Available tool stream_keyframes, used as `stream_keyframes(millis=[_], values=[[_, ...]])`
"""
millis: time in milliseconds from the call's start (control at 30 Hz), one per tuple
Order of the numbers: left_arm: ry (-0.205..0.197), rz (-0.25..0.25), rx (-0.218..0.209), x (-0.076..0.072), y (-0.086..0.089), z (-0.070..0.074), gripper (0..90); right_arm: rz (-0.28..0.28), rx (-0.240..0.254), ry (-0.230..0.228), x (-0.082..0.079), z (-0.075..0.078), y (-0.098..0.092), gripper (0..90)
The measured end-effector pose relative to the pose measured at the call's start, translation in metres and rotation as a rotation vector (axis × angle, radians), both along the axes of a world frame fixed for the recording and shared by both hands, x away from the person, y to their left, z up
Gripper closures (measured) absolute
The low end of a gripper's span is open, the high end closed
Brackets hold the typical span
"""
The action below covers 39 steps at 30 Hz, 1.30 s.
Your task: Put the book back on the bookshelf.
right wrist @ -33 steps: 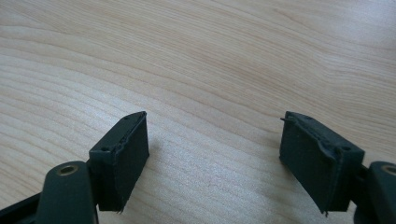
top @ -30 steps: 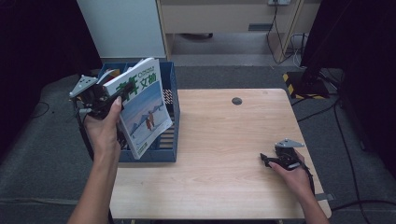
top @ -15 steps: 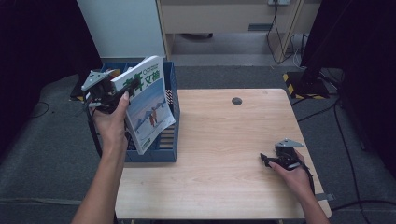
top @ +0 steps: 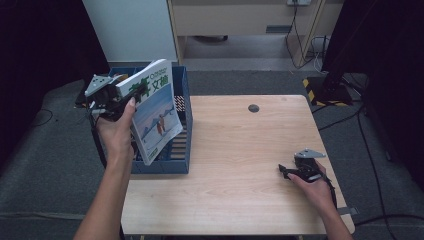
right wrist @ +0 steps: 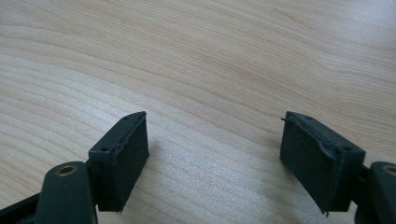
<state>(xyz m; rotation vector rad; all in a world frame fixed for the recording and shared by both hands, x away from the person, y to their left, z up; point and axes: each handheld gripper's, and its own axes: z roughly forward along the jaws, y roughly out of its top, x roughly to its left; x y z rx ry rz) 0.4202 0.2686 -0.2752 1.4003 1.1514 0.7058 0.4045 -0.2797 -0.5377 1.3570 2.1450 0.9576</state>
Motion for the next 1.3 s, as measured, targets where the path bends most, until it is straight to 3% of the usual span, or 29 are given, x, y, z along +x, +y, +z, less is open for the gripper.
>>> stream_keyframes(millis=[433,1300], values=[[0.008,0.017,-0.005,0.015,-0.015,-0.007,73.3,0.0,0.001,0.0,0.0,0.0,0.0,23.5],[0.012,-0.01,-0.01,0.024,-0.037,-0.013,73.2,0.003,0.001,0.003,0.0,0.0,0.0,23.2]])
